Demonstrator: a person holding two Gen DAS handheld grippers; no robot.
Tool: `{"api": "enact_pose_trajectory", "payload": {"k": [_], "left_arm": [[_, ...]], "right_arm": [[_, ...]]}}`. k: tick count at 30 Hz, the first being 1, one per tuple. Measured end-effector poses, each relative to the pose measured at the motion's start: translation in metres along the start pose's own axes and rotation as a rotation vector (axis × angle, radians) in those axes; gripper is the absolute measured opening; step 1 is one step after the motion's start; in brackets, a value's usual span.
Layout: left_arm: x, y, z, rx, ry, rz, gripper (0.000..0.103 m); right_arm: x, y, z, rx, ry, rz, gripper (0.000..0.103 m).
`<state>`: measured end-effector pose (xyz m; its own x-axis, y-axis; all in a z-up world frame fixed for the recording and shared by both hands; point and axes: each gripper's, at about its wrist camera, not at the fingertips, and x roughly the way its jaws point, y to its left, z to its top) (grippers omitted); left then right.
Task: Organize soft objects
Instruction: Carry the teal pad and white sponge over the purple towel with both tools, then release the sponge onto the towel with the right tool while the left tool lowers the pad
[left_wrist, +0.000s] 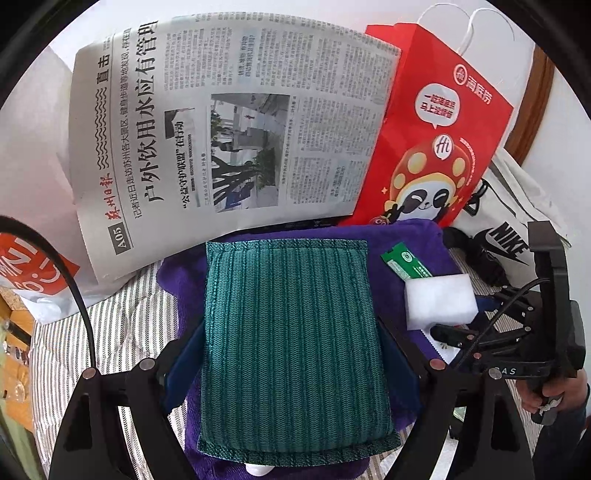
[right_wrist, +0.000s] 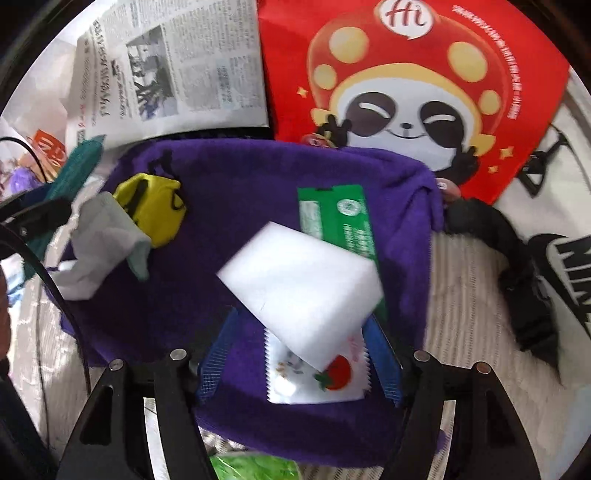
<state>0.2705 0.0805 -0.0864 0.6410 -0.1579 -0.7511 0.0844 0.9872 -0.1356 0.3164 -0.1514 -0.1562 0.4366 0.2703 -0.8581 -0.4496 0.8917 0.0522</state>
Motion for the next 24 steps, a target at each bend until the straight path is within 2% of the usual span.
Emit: {"api": "enact_pose_trajectory", "payload": {"k": [4, 14, 16, 18, 24], "left_arm": [[0.003, -0.005, -0.001, 0.016, 0.012, -0.015, 0.087], [0.02, -0.037, -0.006, 0.075, 0.065, -0.067, 0.087], [0.026, -0.046, -0.009, 0.082, 0.082, -0.084, 0.087], [0.032, -0.053, -0.012, 0.096, 0.099, -0.078, 0.087], [0.048, -0.071, -0.019, 0.123, 0.12, -0.015, 0.087]], "right_arm": [[-0.007, 0.0, -0.007, -0.001, -0.007, -0.055, 0.074], [-0.051, -0.021, -0.028, 0.086, -0.102, -0.019, 0.074], [-0.061, -0.022, -0.03, 0.088, -0.12, -0.039, 0.074], [-0.075, -0.028, -0.037, 0.088, -0.145, -0.059, 0.074], [-0.097, -0.04, -0.05, 0.106, -0.181, -0.043, 0.075]]}}
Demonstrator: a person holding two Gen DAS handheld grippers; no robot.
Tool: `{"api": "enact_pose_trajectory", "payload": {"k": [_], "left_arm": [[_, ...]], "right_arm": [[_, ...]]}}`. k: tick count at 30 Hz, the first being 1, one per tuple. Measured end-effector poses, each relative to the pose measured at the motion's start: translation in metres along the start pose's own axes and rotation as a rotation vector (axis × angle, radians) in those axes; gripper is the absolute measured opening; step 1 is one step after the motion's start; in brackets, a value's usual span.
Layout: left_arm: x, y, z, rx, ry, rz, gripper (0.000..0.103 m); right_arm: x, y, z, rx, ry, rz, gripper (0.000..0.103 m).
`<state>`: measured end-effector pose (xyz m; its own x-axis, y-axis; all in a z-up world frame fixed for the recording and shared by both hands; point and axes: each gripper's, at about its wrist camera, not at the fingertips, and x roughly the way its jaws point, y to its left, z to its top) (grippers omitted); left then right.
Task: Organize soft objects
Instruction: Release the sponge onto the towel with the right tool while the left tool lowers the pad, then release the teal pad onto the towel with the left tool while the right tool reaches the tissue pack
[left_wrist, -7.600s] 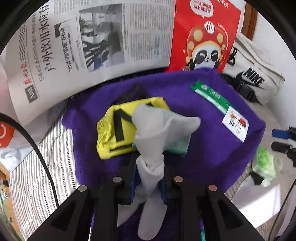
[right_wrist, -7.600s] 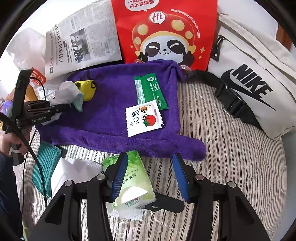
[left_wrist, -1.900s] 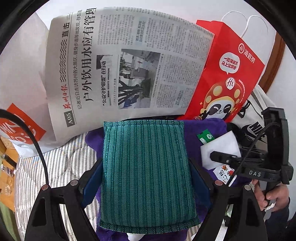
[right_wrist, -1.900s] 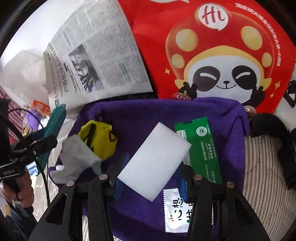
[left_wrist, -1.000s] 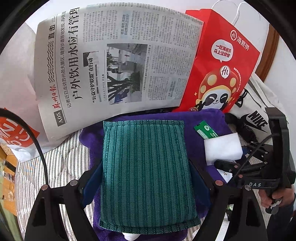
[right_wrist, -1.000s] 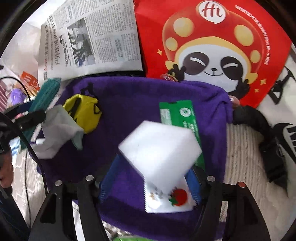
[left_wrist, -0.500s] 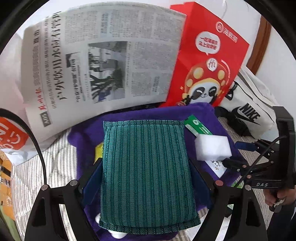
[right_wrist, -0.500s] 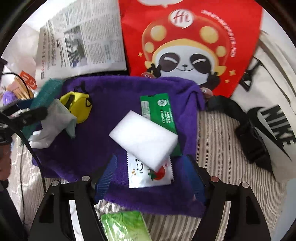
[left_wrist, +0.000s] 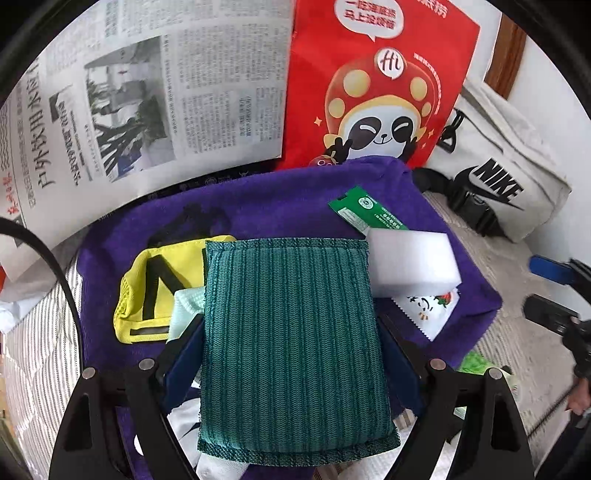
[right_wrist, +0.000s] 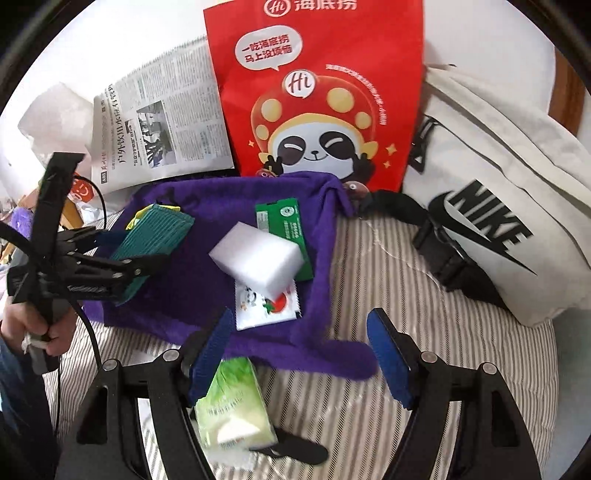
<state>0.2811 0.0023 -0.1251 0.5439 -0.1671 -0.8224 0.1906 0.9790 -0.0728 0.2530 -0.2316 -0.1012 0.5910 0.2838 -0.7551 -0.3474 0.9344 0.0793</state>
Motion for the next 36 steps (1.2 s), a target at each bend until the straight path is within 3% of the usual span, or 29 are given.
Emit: {"api": "enact_pose_trajectory", "payload": {"k": [8, 13, 17, 22, 30, 36], "left_arm": [[-0.013, -0.028, 0.008, 0.074, -0.014, 0.075, 0.087], [-0.007, -0.032, 0.013, 0.066, -0.002, 0.036, 0.087], [0.015, -0.031, 0.007, 0.081, 0.038, 0.124, 0.087], [0.021, -0.029, 0.009, 0.085, 0.048, 0.162, 0.088], [0.048, -0.061, 0.012, 0.225, 0.064, 0.333, 0.09], [0.047, -0.058, 0.01, 0.212, 0.056, 0.295, 0.092]], "right_arm": [[-0.008, -0.016, -0.017, 0.031, 0.029, 0.016, 0.075], [-0.007, -0.022, -0.027, 0.059, 0.039, 0.034, 0.075], [-0.003, -0.026, -0.032, 0.077, 0.054, 0.045, 0.075], [-0.003, -0.029, -0.036, 0.073, 0.065, 0.041, 0.075], [-0.002, -0.022, -0.036, 0.078, 0.062, 0.055, 0.075], [0.0, -0.021, -0.04, 0.08, 0.079, 0.052, 0.075]]}}
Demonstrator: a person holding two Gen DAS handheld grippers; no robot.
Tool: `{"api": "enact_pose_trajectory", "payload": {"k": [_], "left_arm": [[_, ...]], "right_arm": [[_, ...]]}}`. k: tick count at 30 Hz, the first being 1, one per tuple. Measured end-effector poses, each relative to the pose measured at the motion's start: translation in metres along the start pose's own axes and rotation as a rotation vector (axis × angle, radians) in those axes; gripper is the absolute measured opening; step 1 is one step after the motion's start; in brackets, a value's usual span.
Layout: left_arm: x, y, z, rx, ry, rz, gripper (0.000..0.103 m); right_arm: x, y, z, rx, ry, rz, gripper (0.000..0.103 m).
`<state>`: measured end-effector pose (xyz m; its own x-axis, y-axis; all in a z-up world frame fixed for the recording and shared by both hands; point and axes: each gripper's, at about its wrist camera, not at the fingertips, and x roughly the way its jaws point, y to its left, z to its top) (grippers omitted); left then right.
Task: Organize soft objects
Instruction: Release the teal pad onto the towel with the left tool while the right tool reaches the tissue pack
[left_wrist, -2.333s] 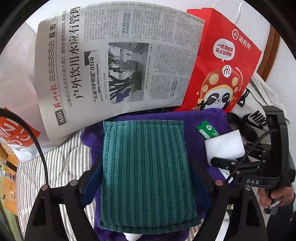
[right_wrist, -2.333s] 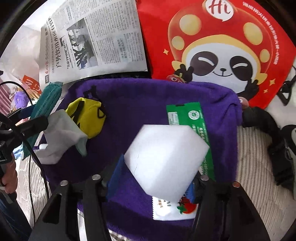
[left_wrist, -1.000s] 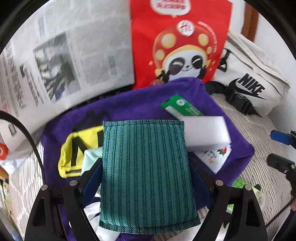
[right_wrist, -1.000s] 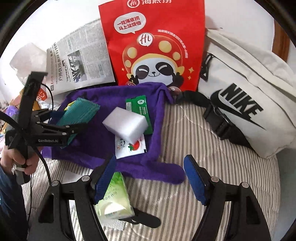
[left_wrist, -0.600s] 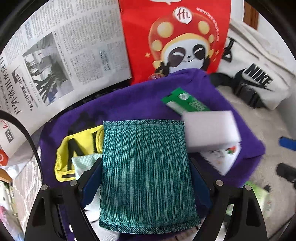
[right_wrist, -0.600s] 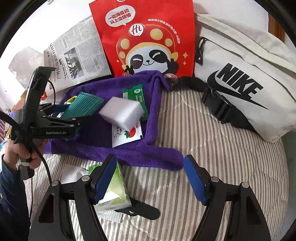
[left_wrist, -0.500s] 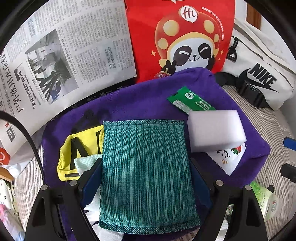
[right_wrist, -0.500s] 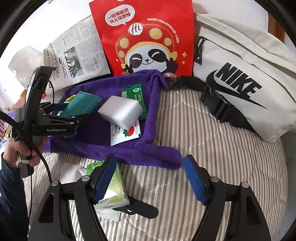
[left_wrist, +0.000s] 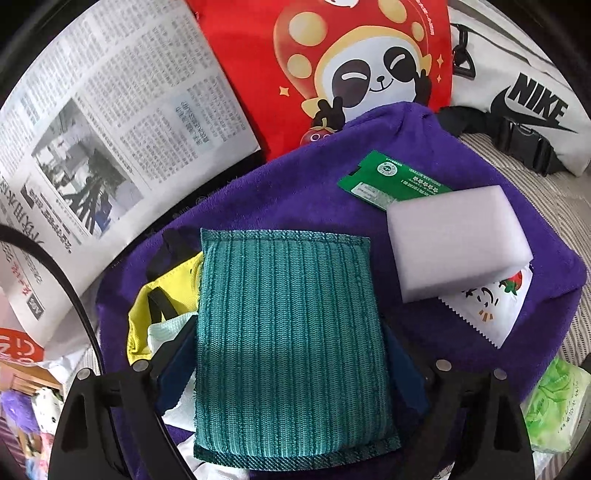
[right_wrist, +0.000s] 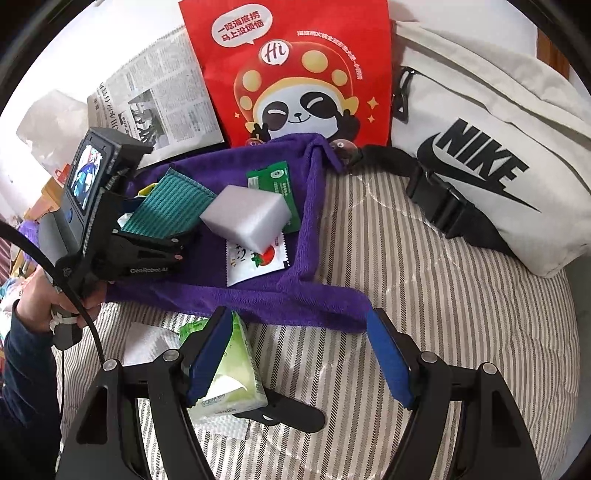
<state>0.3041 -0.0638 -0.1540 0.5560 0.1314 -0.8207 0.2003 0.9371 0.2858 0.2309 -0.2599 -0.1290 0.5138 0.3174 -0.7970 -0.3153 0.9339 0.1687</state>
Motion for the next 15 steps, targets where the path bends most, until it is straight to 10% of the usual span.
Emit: {"api": "enact_pose_trajectory", "payload": {"k": [15], "left_arm": [[-0.024, 0.021, -0.033, -0.027, 0.02, -0.08, 0.096]], "right_arm": [[-0.016, -0.002, -0.016, 0.026, 0.0, 0.009, 0.075]]}}
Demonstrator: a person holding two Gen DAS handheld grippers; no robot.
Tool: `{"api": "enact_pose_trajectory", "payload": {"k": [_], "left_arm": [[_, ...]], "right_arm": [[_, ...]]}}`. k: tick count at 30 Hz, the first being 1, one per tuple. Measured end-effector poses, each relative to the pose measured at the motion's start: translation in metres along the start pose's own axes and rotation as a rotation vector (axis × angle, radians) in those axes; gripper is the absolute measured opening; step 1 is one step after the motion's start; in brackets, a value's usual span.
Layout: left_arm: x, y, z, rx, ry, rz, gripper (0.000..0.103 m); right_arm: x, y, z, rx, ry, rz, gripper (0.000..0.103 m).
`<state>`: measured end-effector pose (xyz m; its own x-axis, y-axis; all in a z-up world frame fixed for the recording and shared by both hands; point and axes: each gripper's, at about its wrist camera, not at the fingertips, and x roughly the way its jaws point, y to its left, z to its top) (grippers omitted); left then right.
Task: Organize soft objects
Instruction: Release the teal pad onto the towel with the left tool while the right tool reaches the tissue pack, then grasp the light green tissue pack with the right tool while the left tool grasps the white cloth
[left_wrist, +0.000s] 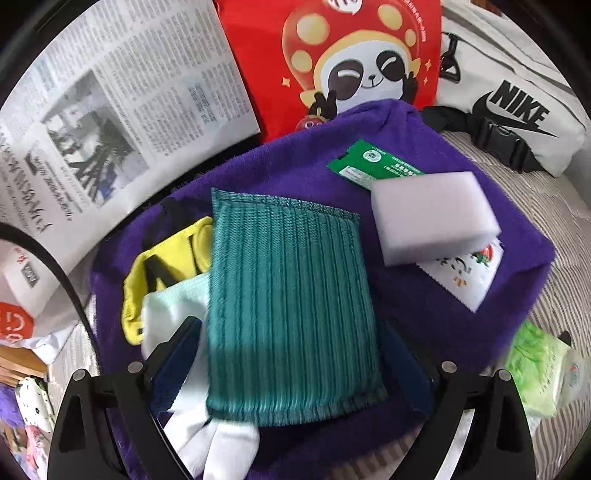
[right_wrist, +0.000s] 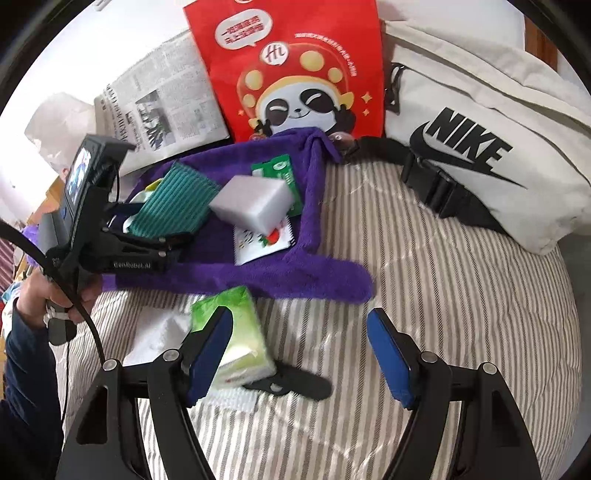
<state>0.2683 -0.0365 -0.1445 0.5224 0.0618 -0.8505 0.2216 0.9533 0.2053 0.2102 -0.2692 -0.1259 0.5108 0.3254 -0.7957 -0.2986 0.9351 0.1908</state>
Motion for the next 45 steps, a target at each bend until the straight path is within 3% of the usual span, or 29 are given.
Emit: {"api": "enact_pose_trajectory", "payload": {"k": [8, 12, 18, 20, 22, 28, 34, 41, 45], "left_arm": [[-0.052, 0.015, -0.022, -0.045, -0.068, -0.055, 0.096], [-0.077, 0.023, -0.038, -0.066, -0.092, -0.044, 0.096], [-0.079, 0.047, -0.063, -0.136, -0.064, -0.058, 0.096], [-0.078, 0.05, -0.074, -0.148, -0.056, -0.062, 0.096], [-0.077, 0.049, -0.081, -0.152, -0.051, -0.072, 0.096], [-0.077, 0.038, -0.104, -0.147, -0.048, -0.112, 0.096], [-0.074, 0.019, -0.114, -0.118, -0.059, -0.204, 0.096], [-0.077, -0.031, -0.109, 0.04, -0.101, -0.338, 0.096], [-0.066, -0.066, -0.1, 0.149, -0.099, -0.292, 0.096]], "right_arm": [[0.002, 0.03, -0.021, -0.059, 0.036, 0.028, 0.075], [0.018, 0.049, -0.025, -0.124, 0.047, 0.043, 0.075], [0.054, 0.06, -0.022, -0.152, 0.1, 0.01, 0.075], [0.061, 0.06, -0.021, -0.154, 0.097, -0.005, 0.07], [0.06, 0.062, -0.021, -0.165, 0.073, -0.004, 0.057], [0.053, 0.065, -0.023, -0.181, 0.047, -0.01, 0.056], [0.026, 0.056, -0.023, -0.159, 0.005, -0.04, 0.056], [-0.01, 0.024, -0.034, -0.088, -0.029, -0.098, 0.056], [-0.027, 0.004, -0.045, -0.043, -0.049, -0.118, 0.056]]}}
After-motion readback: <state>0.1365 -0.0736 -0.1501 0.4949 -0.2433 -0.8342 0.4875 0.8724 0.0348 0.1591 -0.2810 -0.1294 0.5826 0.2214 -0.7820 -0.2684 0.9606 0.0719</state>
